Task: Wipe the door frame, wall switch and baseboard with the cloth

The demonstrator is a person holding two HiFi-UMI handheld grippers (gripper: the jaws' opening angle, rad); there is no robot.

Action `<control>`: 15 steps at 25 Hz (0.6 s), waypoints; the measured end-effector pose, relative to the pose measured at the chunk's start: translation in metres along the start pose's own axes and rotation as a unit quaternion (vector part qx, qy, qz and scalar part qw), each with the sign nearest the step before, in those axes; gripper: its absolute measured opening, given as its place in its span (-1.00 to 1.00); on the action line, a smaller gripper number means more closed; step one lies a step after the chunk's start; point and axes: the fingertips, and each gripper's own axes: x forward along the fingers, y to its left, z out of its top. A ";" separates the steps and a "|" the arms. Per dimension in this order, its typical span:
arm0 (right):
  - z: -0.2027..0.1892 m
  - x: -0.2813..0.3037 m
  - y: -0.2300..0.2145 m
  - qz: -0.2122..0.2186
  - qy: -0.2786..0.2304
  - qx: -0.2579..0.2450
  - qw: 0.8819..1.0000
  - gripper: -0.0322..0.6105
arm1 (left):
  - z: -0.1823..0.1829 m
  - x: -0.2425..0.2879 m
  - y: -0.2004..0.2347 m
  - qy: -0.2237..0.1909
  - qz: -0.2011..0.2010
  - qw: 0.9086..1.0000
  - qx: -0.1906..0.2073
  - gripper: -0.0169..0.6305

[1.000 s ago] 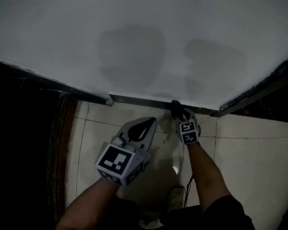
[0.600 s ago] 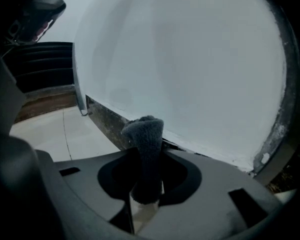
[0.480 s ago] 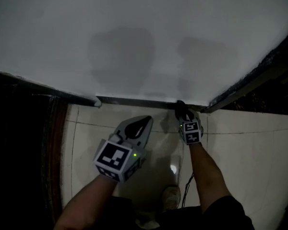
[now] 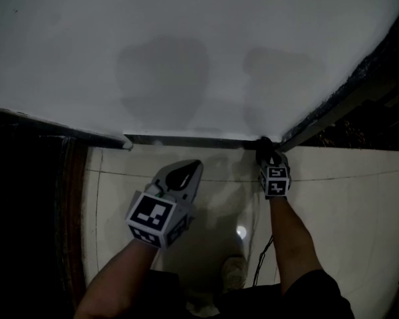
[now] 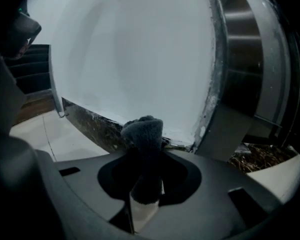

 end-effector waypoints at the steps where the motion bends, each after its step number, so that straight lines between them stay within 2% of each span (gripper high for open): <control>1: -0.002 -0.001 -0.005 -0.006 0.001 0.008 1.000 -0.62 | -0.002 0.000 0.000 0.005 0.001 1.000 0.003 -0.94; 4: -0.008 -0.004 -0.017 -0.022 0.007 0.019 1.000 -0.62 | -0.004 -0.001 0.002 0.010 0.004 1.000 0.008 -0.94; 8: -0.008 -0.010 -0.020 -0.035 0.010 0.000 0.999 -0.62 | -0.001 -0.009 0.006 0.005 0.002 1.000 0.010 -0.94; 11: -0.006 -0.020 0.010 0.002 0.003 -0.030 1.000 -0.62 | 0.006 -0.018 0.012 -0.001 0.009 1.000 0.005 -0.94; 15: 0.003 -0.028 0.098 0.092 -0.012 -0.111 0.990 -0.62 | 0.010 -0.030 0.026 -0.007 0.021 1.000 -0.015 -0.94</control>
